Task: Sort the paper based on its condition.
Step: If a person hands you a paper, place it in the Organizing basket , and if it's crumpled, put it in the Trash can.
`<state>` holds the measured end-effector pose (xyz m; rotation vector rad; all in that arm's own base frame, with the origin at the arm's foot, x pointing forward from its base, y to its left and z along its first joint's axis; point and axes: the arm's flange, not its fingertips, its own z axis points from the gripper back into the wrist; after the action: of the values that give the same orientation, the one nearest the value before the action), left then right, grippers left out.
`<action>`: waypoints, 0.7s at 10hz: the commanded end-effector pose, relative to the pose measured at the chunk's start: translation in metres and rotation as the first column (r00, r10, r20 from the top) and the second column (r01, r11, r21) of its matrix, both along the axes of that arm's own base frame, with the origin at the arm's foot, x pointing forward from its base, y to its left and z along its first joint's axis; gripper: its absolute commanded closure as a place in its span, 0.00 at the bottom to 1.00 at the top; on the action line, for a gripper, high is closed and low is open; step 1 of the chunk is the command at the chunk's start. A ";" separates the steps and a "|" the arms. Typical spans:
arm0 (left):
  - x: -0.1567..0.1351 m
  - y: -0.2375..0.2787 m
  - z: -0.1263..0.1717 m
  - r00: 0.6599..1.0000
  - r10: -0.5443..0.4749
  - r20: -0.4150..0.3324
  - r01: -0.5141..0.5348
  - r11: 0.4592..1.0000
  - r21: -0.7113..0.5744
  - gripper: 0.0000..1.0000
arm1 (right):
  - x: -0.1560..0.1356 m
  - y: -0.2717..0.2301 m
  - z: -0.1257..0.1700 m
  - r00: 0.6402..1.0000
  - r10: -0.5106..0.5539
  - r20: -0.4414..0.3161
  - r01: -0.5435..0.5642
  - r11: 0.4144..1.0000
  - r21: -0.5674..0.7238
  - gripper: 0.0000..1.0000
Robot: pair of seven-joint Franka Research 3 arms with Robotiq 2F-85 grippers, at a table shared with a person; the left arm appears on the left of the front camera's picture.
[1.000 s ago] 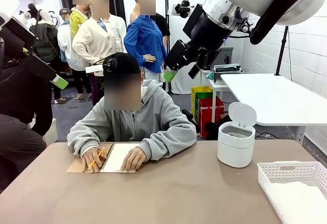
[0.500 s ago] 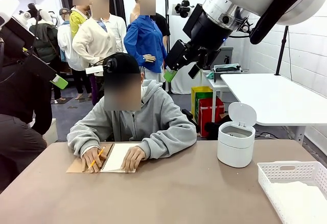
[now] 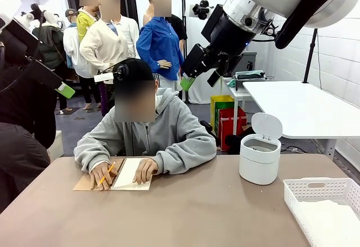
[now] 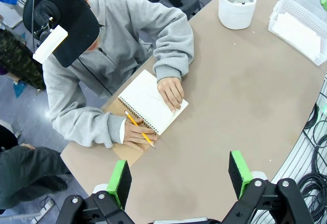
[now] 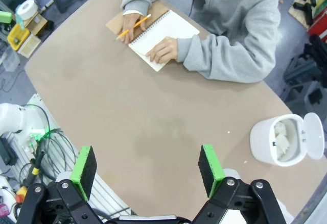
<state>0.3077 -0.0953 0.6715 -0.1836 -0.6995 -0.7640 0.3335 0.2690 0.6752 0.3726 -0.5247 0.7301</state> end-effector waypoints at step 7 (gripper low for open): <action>0.000 0.000 0.000 1.000 -0.001 -0.002 0.001 1.000 -0.002 0.00 | -0.001 -0.001 -0.002 1.000 -0.002 -0.002 0.002 1.000 0.003 0.00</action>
<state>0.3077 -0.0953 0.6715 -0.1836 -0.6995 -0.7640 0.3335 0.2690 0.6752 0.3726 -0.5247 0.7301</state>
